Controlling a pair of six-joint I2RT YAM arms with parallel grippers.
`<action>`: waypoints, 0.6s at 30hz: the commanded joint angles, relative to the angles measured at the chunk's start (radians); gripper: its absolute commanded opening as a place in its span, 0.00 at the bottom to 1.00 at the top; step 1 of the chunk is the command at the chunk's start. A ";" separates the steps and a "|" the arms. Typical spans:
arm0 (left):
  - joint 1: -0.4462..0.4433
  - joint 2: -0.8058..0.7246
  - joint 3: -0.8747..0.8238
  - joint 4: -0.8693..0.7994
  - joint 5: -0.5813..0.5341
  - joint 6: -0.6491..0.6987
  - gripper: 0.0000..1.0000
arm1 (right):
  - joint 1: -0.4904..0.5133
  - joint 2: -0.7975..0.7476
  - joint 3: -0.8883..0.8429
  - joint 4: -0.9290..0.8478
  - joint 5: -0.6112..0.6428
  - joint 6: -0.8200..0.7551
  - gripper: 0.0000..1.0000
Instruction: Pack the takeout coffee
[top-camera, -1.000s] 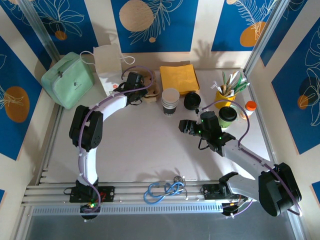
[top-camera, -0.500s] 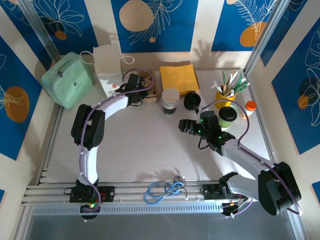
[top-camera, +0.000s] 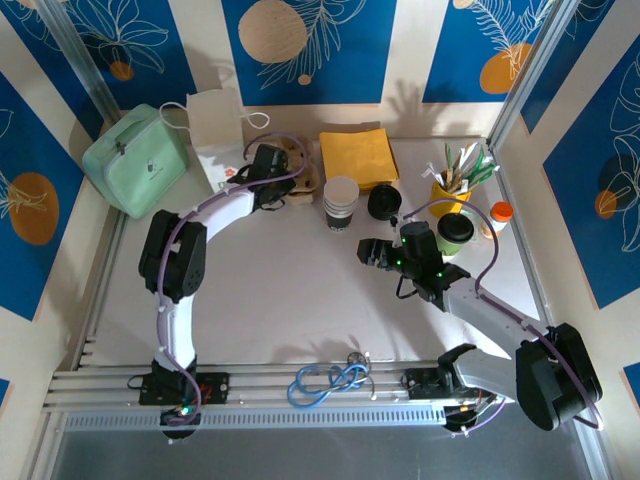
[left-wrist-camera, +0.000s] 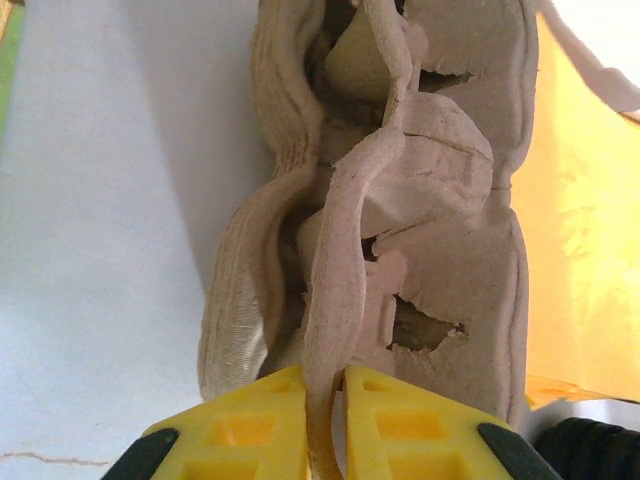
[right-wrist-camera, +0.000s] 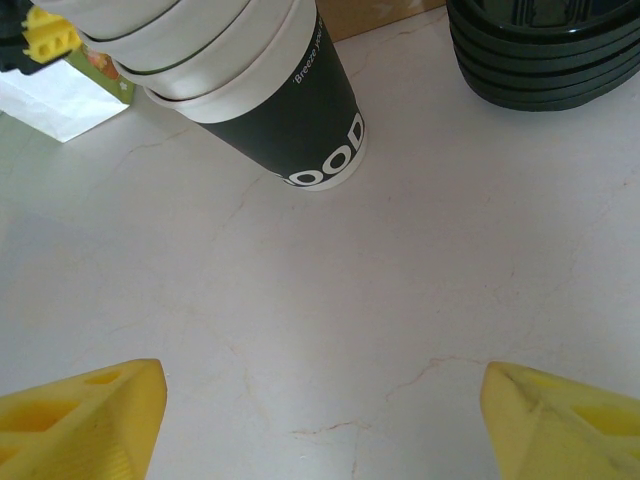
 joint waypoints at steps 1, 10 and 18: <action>0.012 -0.074 0.018 0.012 0.018 0.015 0.15 | -0.005 0.013 0.037 -0.009 -0.008 0.009 0.82; 0.012 -0.207 -0.017 -0.028 0.012 0.025 0.15 | -0.005 0.008 0.036 -0.009 -0.007 0.008 0.82; 0.009 -0.421 -0.108 -0.158 0.051 0.105 0.15 | -0.004 -0.023 0.028 -0.013 -0.019 -0.010 0.82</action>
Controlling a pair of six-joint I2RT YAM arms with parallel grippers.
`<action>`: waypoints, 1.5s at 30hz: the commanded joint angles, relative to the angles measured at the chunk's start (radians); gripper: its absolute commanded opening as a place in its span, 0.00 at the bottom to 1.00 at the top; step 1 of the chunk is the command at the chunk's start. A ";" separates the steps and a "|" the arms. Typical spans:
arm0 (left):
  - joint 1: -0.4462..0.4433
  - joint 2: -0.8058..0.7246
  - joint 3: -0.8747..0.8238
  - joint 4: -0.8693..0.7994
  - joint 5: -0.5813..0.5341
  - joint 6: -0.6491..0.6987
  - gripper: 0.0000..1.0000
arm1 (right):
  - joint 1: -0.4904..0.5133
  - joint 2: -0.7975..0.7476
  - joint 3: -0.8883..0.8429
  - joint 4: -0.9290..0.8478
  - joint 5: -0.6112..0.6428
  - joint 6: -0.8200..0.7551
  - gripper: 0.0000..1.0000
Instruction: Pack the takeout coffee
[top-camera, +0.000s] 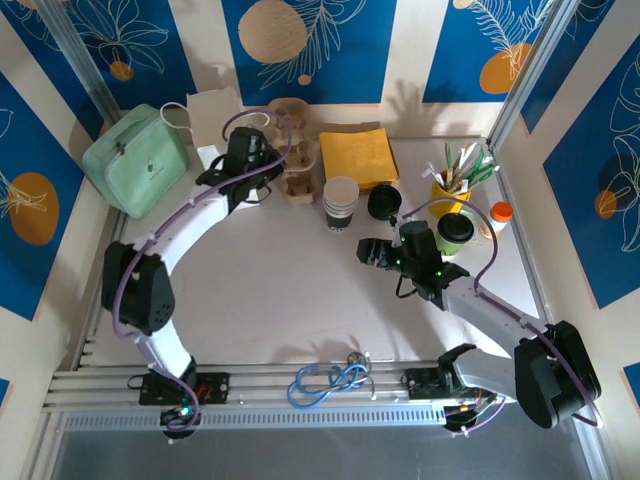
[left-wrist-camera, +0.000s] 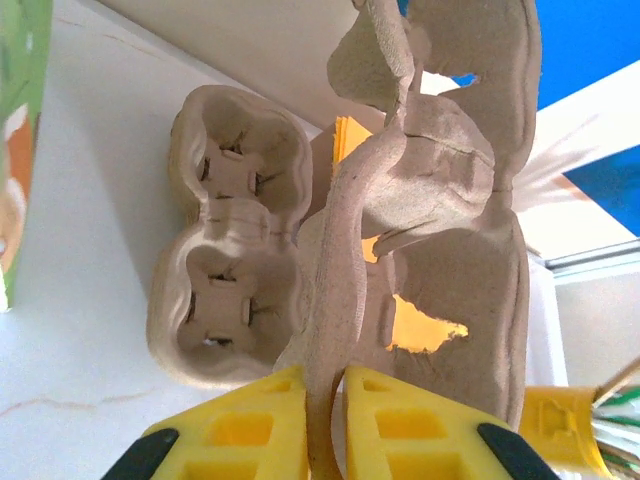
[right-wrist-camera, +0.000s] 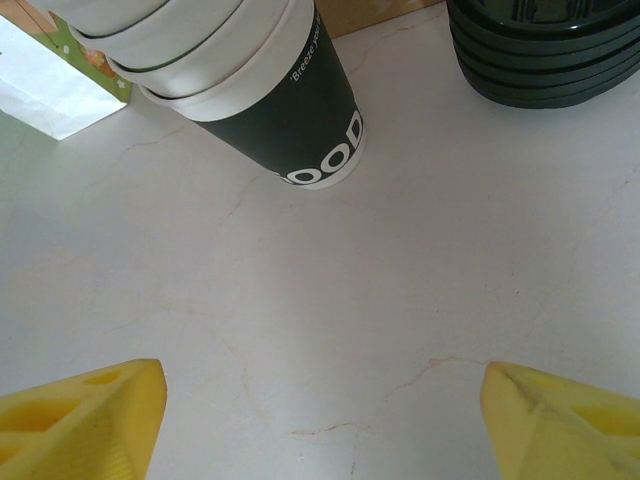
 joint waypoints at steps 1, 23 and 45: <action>0.009 -0.125 -0.055 -0.095 0.031 0.070 0.15 | -0.003 -0.042 0.019 -0.010 -0.022 -0.013 0.82; -0.085 -0.662 -0.407 -0.473 0.353 0.360 0.15 | 0.274 0.014 0.767 -0.856 -0.067 -0.233 0.80; -0.123 -0.708 -0.463 -0.473 0.484 0.439 0.16 | 0.556 0.419 1.125 -1.089 0.206 -0.338 0.80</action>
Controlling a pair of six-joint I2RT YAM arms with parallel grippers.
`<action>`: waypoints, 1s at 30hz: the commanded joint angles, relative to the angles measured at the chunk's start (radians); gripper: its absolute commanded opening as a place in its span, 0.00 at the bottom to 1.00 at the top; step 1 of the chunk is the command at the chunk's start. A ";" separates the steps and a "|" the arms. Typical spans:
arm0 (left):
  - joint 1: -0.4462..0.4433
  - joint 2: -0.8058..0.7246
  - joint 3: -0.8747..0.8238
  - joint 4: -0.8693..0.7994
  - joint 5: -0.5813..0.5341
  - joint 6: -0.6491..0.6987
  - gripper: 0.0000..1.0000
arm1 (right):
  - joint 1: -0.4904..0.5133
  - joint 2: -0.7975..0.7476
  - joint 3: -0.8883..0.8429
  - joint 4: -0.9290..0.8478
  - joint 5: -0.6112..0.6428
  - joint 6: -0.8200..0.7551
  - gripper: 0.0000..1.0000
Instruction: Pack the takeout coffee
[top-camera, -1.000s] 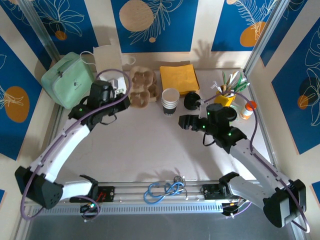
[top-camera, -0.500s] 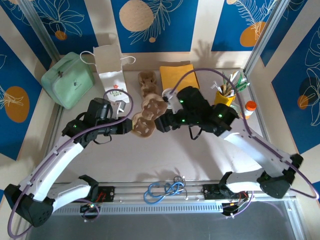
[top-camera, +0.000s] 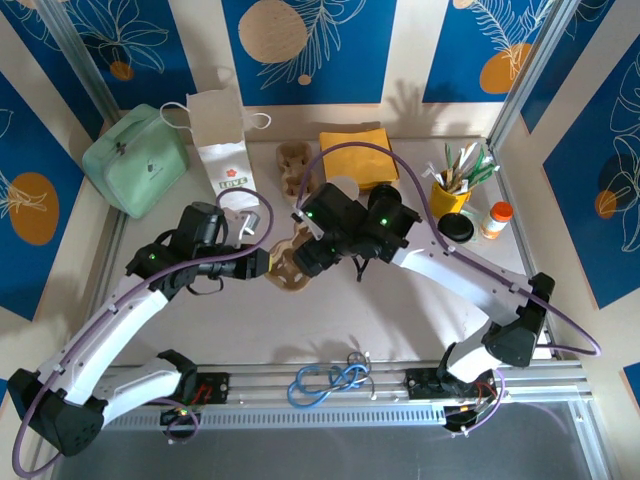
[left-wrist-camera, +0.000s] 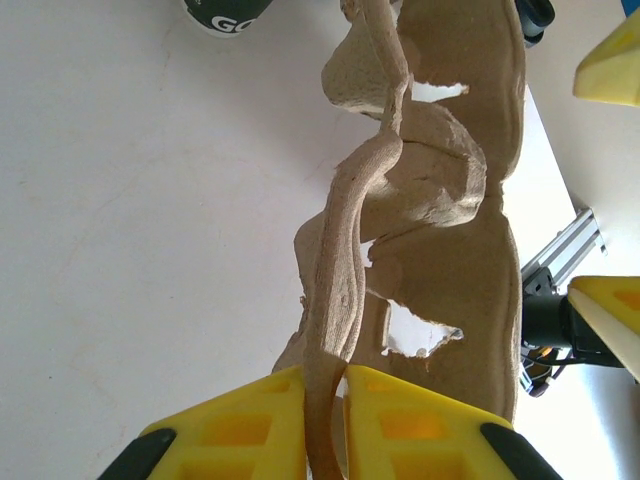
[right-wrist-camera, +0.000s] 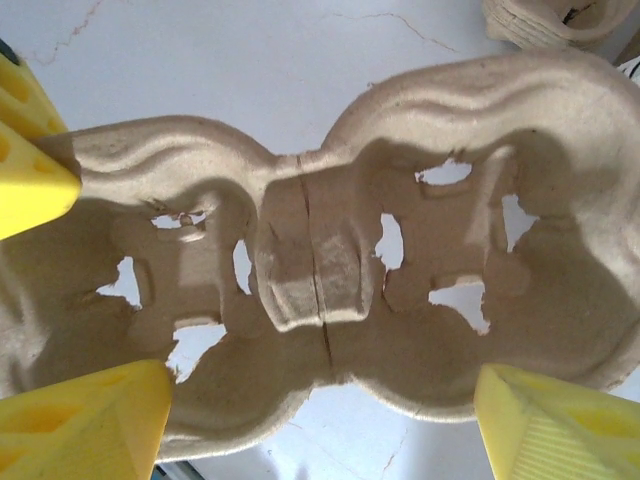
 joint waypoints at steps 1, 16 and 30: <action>-0.013 -0.016 0.001 0.001 0.029 0.022 0.16 | 0.004 0.032 0.037 -0.020 -0.008 -0.020 0.80; -0.029 0.006 0.006 0.035 0.033 0.005 0.15 | -0.002 0.121 0.058 -0.017 -0.022 -0.008 0.72; -0.031 0.009 0.024 0.040 0.033 -0.006 0.14 | -0.016 0.130 0.029 0.000 -0.034 0.012 0.61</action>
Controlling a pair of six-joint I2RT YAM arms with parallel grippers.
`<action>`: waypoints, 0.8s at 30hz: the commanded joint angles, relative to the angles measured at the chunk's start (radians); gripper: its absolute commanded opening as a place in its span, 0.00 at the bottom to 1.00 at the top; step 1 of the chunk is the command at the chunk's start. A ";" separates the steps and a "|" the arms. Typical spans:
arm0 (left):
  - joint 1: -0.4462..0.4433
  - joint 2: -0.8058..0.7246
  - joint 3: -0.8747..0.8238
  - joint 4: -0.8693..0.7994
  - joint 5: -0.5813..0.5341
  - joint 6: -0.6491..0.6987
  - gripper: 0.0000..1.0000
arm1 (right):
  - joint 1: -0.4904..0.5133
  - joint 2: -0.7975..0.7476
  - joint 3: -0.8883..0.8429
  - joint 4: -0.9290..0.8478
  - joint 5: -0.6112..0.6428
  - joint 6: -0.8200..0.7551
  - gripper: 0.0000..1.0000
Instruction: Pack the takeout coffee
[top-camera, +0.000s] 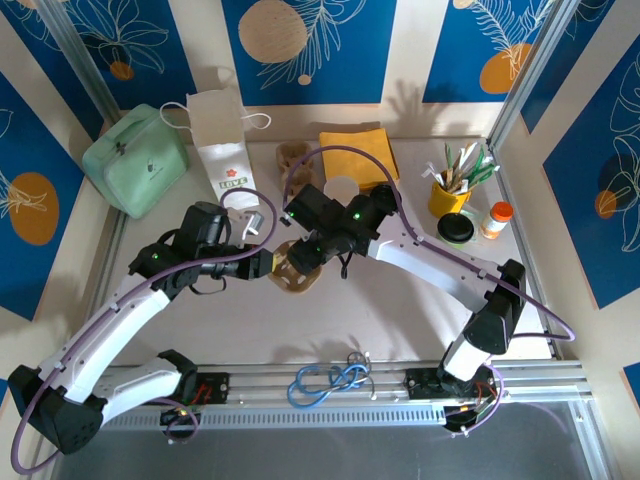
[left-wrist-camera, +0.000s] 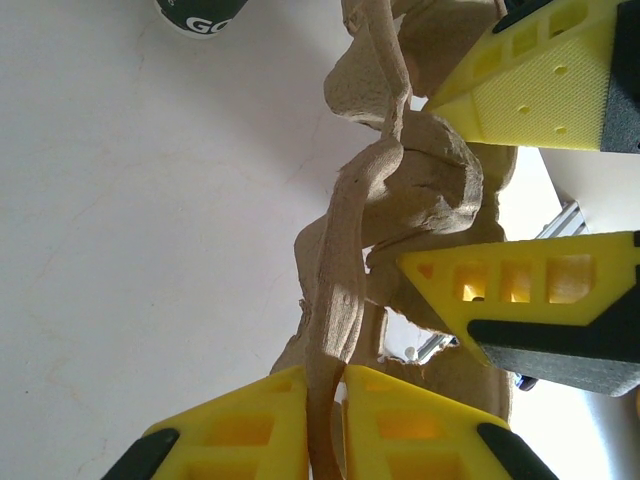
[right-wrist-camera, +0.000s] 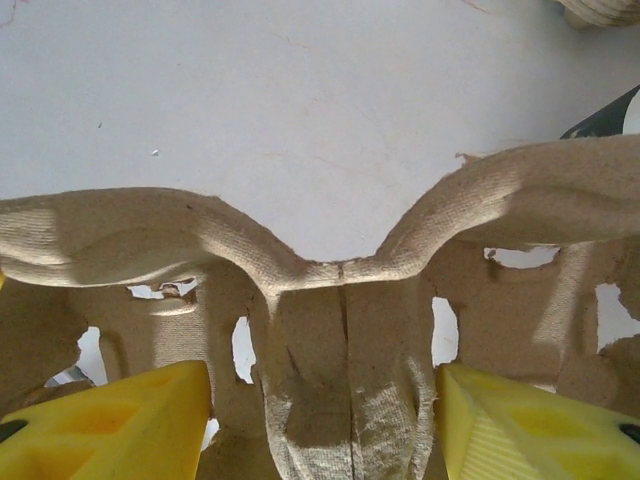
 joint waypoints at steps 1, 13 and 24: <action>-0.010 0.002 0.025 0.015 0.020 -0.004 0.14 | -0.005 0.014 -0.001 -0.003 -0.006 0.014 0.61; -0.011 0.019 0.043 0.013 0.020 -0.005 0.14 | -0.031 0.026 -0.012 -0.021 0.003 0.030 0.59; -0.014 0.020 0.041 0.016 0.011 -0.009 0.13 | -0.035 0.021 -0.024 -0.032 -0.009 0.041 0.62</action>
